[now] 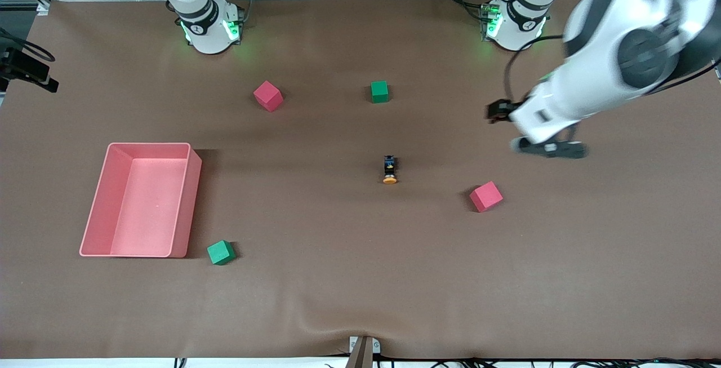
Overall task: Place and upright button with both arms
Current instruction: 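Move the left gripper over the button lying on the table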
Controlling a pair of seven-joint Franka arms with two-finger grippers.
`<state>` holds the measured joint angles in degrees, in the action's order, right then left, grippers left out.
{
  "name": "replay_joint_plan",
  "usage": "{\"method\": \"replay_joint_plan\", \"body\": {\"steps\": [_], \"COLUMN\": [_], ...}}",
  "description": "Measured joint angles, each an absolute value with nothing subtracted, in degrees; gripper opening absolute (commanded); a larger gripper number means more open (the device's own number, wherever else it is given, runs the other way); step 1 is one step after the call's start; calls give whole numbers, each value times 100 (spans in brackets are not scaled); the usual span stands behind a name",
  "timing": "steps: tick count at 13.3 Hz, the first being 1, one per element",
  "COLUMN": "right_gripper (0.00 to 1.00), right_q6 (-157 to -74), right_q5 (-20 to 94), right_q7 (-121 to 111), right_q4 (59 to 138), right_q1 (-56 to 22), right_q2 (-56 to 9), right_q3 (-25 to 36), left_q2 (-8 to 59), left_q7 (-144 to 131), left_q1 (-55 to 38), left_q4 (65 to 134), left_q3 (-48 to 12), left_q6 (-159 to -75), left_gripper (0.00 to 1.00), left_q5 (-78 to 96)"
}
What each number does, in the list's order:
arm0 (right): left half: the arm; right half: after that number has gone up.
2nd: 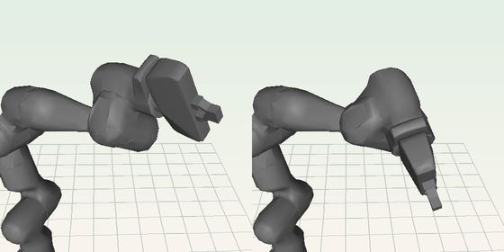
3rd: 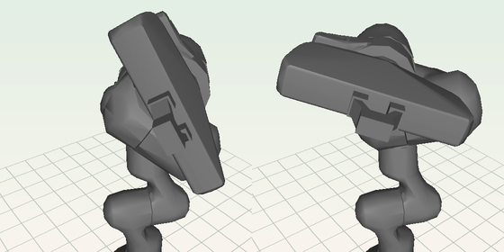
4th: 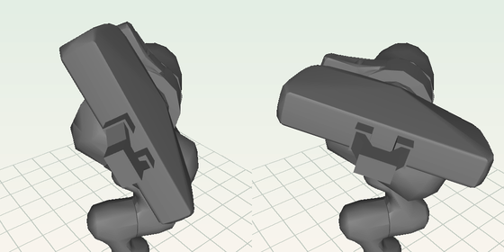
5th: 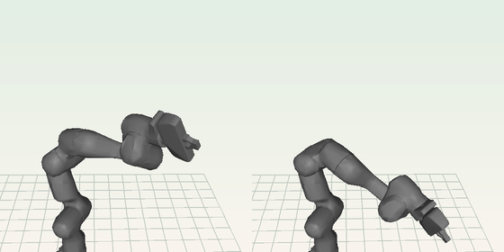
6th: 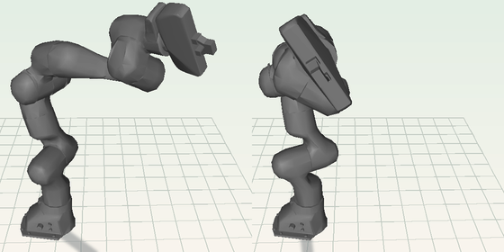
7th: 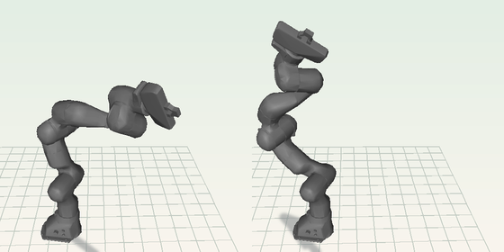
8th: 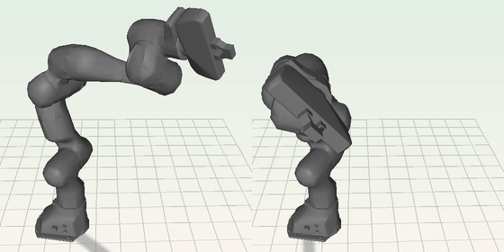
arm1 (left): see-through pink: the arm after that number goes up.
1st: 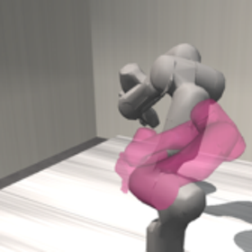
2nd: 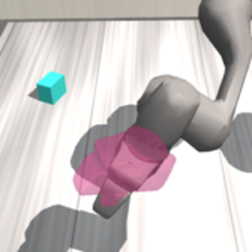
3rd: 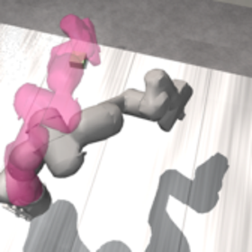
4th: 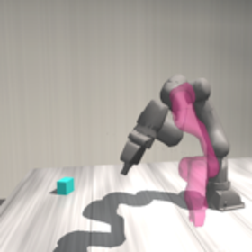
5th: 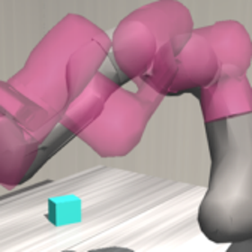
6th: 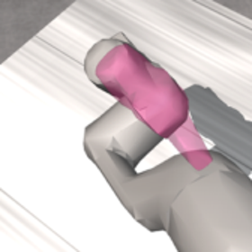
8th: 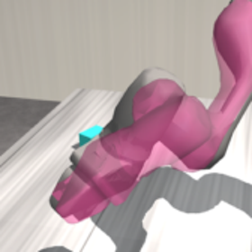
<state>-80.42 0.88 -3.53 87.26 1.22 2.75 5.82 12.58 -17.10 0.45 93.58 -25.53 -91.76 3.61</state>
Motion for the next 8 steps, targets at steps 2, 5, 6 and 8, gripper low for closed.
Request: {"method": "replay_joint_plan", "body": {"steps": [2, 5, 6, 8], "right_gripper": [100, 100, 100, 100], "right_q6": [-8036, -8038, -8039, -8038], "right_q5": [88, 88, 88, 88], "right_q7": [-347, -345, -344, -344], "right_q4": [8723, 8717, 8714, 8713], "right_q1": [139, 145, 146, 168], "right_q2": [275, 275, 275, 275], "right_q3": [589, 586, 586, 590], "left_q2": [1904, 3046, 3357, 3830], "left_q7": [-2322, -3190, -3383, -3663], "left_q1": [-581, -1322, -1492, -1840], "left_q4": [9005, 8254, 8124, 8017], "left_q3": [-2556, -2510, -2485, -2317], "left_q6": [-9243, -9578, -9828, -10323], "left_gripper": [100, 100, 100, 100], "left_q5": [362, 358, 353, 315]}}
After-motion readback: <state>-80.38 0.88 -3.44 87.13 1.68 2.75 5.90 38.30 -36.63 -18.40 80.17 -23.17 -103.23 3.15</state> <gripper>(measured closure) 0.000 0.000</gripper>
